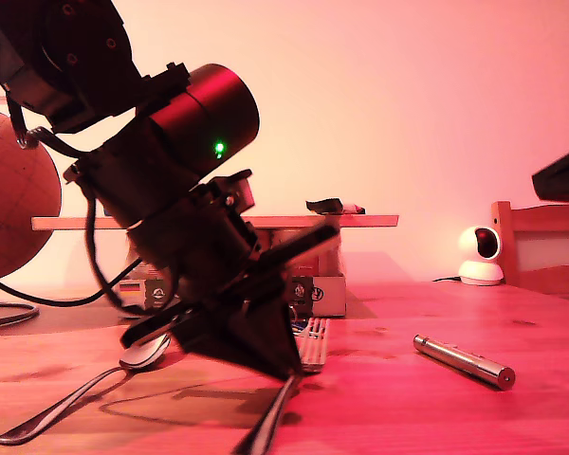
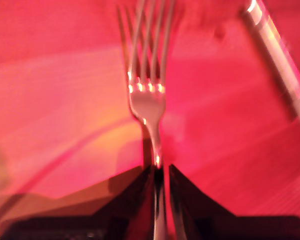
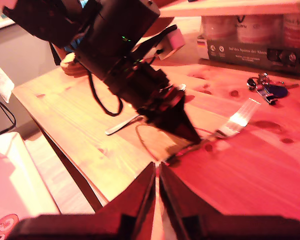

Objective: Slide the metallic fork to the right

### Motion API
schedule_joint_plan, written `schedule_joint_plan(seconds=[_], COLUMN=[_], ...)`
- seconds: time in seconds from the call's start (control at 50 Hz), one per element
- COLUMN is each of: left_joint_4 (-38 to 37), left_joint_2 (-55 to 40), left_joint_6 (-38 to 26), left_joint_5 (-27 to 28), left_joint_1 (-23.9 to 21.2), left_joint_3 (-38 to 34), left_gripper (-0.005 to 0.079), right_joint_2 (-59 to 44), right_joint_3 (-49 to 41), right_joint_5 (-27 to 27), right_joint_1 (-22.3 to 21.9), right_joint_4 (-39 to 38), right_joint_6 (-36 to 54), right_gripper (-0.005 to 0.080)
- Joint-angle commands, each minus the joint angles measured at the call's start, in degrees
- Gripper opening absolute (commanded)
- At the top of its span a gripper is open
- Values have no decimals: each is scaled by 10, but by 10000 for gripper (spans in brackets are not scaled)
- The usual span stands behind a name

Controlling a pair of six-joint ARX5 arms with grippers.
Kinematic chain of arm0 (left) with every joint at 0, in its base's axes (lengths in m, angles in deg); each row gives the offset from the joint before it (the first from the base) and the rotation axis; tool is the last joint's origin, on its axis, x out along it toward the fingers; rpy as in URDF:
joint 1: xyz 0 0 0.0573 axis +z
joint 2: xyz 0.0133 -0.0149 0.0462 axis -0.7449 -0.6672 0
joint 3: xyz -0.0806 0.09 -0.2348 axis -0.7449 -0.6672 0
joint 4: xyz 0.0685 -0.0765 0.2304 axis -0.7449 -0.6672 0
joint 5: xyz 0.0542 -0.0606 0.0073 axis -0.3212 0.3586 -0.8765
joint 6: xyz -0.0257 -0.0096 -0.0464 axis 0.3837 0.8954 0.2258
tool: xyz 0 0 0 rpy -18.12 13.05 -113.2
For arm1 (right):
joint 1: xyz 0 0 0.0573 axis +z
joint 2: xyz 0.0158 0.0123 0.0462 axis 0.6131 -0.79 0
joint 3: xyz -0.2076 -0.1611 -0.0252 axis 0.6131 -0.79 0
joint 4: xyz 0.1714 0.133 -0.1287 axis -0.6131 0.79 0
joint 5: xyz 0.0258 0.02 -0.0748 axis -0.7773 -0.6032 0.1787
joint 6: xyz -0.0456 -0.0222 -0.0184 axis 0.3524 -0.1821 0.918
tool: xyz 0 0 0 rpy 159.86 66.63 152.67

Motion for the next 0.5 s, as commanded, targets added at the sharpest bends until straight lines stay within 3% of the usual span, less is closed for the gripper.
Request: schedule_joint_plan(seconds=[0.0,0.36,0.48], left_joint_4=[12,36,9], left_joint_2=[-14,-19,-12], left_joint_6=[10,18,16], left_joint_5=[1,-3,2], left_joint_1=[-10,-21,-15], left_joint_3=[0,8,39], left_gripper=[77,77,77], right_joint_2=[3,3,3], right_joint_3=[6,7,7], right_joint_5=[-6,-10,-14], right_joint_1=[3,3,3], right_joint_4=[-7,-7,-6], right_joint_6=[-5,-5,-5], right_gripper=[-12,-12,-12])
